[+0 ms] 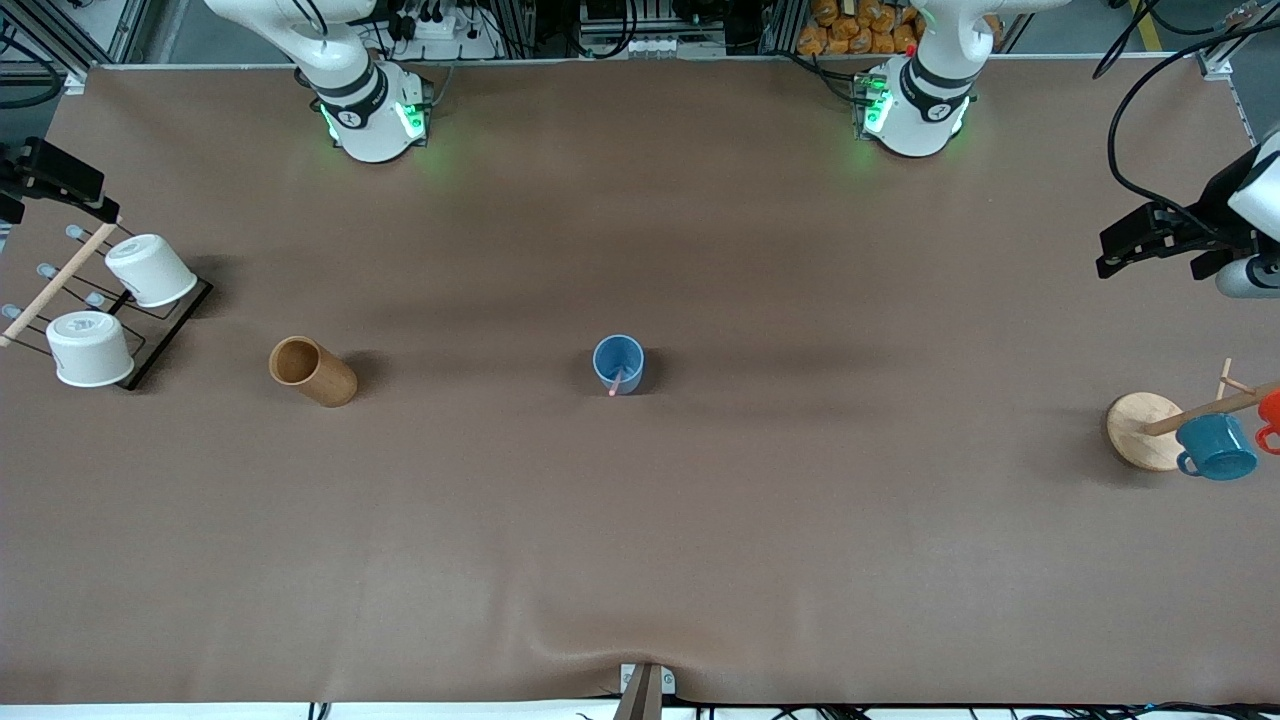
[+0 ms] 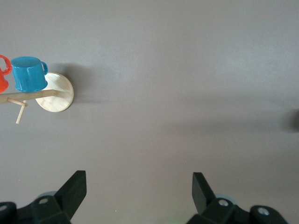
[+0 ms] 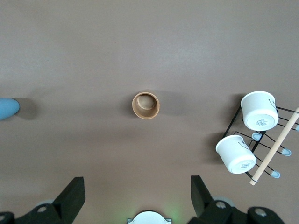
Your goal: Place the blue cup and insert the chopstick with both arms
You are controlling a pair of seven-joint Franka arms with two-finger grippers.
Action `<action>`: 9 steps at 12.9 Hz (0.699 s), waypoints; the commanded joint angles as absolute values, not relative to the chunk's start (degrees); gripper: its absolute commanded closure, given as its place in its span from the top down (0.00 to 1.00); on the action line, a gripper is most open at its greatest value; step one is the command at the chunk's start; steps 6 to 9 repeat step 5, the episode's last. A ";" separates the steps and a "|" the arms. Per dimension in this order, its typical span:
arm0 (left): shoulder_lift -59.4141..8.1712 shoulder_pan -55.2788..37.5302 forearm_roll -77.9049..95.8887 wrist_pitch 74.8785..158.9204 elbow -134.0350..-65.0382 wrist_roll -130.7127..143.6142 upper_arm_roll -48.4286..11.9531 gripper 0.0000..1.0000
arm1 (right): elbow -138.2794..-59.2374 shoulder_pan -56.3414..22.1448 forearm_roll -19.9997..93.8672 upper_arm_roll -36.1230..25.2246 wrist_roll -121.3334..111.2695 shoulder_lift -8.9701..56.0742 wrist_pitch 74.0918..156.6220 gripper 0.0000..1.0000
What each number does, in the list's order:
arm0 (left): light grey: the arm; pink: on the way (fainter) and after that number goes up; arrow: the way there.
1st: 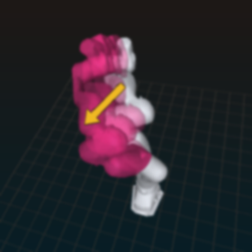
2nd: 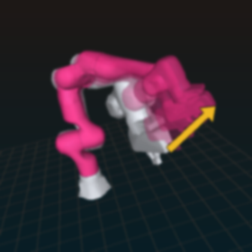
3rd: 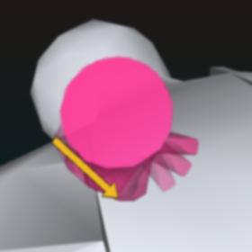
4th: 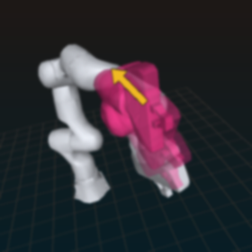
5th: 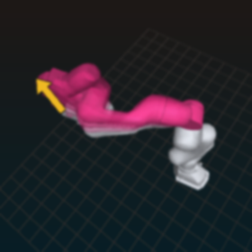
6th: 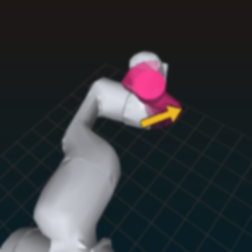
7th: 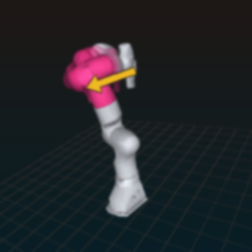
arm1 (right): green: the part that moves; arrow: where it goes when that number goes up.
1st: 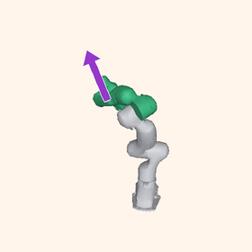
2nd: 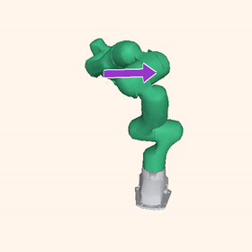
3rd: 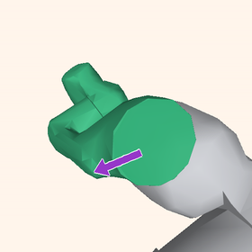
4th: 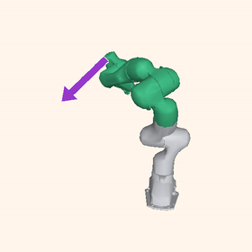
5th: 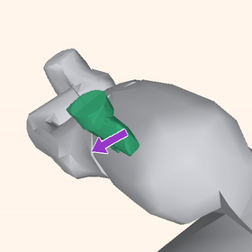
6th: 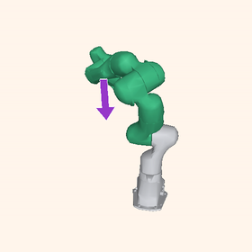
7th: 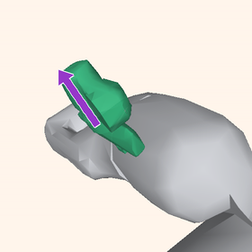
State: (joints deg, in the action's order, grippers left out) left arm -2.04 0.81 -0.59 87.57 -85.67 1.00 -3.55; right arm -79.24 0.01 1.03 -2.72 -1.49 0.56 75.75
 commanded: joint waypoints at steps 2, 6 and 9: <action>-1.23 0.88 -0.53 87.45 -84.20 1.05 -4.48 1.00 | -80.16 0.61 1.49 -2.37 -1.93 -0.53 75.32 1.00; -0.18 0.97 -0.44 86.23 -84.29 3.85 -4.57 1.00 | -80.16 0.79 1.49 -2.46 -1.93 -0.53 75.15 1.00; -0.18 0.97 -0.44 86.23 -84.29 3.85 -4.57 1.00 | -80.16 0.79 1.49 -2.46 -1.93 -0.53 75.15 1.00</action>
